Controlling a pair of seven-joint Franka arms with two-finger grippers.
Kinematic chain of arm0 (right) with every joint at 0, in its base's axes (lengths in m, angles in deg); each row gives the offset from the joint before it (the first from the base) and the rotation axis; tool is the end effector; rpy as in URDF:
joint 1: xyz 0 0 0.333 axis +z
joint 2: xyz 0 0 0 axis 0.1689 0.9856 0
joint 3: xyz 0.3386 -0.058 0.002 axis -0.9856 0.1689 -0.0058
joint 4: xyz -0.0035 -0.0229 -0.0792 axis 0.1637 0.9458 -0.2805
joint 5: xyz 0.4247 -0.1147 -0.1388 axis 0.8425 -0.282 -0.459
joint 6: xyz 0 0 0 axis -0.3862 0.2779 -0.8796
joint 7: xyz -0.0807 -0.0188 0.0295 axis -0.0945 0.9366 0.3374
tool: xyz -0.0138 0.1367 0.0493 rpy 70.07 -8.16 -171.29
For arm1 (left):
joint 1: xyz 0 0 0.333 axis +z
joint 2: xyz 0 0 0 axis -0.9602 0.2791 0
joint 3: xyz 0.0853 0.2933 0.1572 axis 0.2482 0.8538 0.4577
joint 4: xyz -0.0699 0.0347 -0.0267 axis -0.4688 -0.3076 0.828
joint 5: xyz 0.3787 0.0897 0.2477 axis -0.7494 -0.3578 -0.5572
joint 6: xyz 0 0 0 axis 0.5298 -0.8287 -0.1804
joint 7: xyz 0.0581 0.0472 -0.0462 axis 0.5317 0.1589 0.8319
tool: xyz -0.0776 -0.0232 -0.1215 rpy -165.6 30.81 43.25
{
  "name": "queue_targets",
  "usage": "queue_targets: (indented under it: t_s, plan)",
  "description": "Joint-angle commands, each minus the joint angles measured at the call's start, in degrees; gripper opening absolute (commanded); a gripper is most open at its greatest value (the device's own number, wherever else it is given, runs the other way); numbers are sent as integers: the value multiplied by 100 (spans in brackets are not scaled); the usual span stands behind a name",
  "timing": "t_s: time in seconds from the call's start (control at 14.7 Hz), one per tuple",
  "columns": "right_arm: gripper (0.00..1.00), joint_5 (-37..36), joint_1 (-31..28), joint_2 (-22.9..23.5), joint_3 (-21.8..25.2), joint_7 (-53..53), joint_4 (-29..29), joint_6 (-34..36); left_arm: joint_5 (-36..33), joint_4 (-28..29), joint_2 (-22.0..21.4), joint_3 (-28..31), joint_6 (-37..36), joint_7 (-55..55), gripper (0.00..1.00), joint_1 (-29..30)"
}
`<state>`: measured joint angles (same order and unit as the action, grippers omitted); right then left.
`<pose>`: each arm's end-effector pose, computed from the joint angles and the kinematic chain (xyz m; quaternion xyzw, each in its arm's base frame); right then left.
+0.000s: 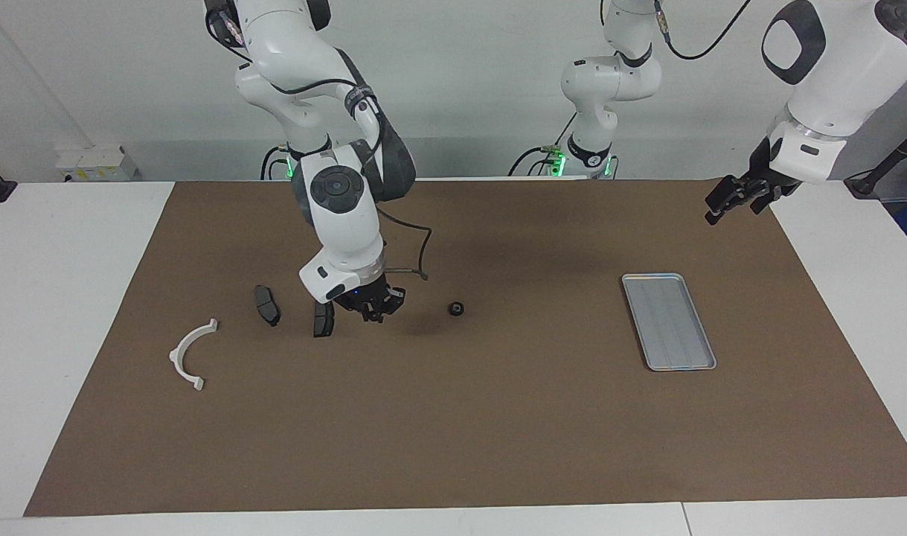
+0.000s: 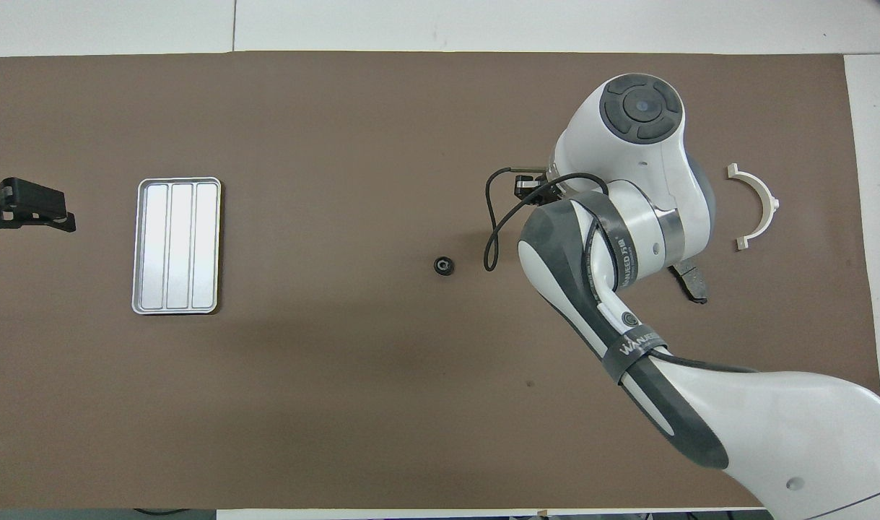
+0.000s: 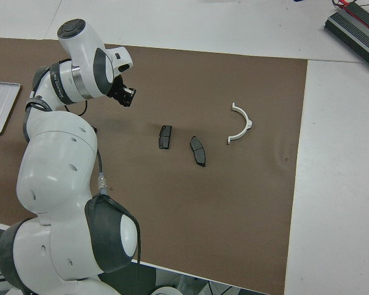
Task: Pick bearing gear from pile to tray
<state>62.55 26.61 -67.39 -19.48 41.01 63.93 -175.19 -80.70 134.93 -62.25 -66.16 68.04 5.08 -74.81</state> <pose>0.6972 0.2493 0.3560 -0.9972 0.0747 0.0012 0.0028 0.6255 0.0130 0.5790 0.9957 0.0893 -0.0218 0.0079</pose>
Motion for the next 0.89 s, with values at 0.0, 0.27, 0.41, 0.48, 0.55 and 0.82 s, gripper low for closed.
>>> queue_targets:
  t_s: [0.0, 0.27, 0.41, 0.48, 0.55, 0.82]
  plan:
    - [0, 32, -72, -145, -42, -77, 208, -118, -30, 92, -130, -19, -68, -31, 100, 23]
    - [0, 32, -107, -154, -42, -147, 217, -118, -30, 92, -130, -19, -68, -31, 100, 23]
    - [0, 32, -124, -154, -42, -174, 217, -118, -30, 92, -130, -19, -68, -31, 100, 23]
    - [0, 32, -133, -154, -42, -182, 225, -118, -30, 92, -130, -19, -68, -31, 100, 23]
    - [0, 32, -133, -154, -42, -182, 243, -118, -30, 92, -130, -10, -68, -31, 100, 23]
    - [0, 32, -177, -171, -42, -306, 296, -118, -30, 92, -130, -19, -68, -31, 100, 23]
